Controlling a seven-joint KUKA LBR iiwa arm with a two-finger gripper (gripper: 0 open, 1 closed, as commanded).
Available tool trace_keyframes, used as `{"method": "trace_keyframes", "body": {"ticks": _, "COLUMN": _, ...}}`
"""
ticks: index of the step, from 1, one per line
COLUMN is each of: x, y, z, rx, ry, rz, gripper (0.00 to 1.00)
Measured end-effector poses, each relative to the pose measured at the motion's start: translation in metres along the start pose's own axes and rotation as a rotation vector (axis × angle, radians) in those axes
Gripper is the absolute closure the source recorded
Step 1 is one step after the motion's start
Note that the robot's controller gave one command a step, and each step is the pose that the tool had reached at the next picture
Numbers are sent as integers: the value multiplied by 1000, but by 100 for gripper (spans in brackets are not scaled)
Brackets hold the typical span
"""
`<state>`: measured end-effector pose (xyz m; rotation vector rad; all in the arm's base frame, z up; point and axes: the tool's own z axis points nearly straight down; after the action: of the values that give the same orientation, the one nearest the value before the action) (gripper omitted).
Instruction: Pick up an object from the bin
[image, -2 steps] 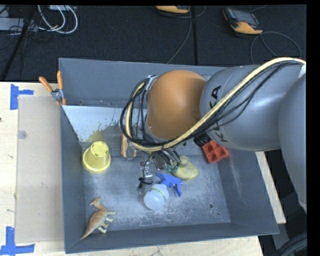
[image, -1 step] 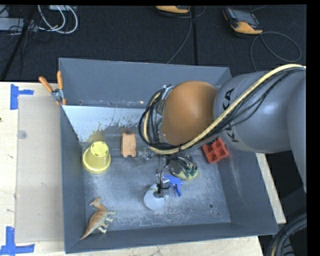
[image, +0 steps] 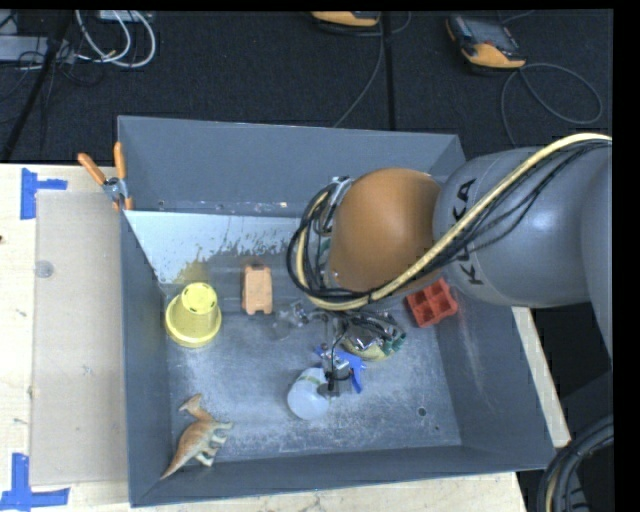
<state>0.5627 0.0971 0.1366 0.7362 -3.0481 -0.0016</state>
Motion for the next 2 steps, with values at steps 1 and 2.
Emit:
{"method": "trace_keyframes", "body": {"ticks": 1, "x": 12, "y": -16, "z": 57, "rx": 0, "ry": 9, "rz": -285, "gripper": 0}}
{"method": "trace_keyframes", "body": {"ticks": 2, "x": 5, "y": -17, "z": 83, "rx": 5, "ry": -16, "rz": -324, "gripper": 100}}
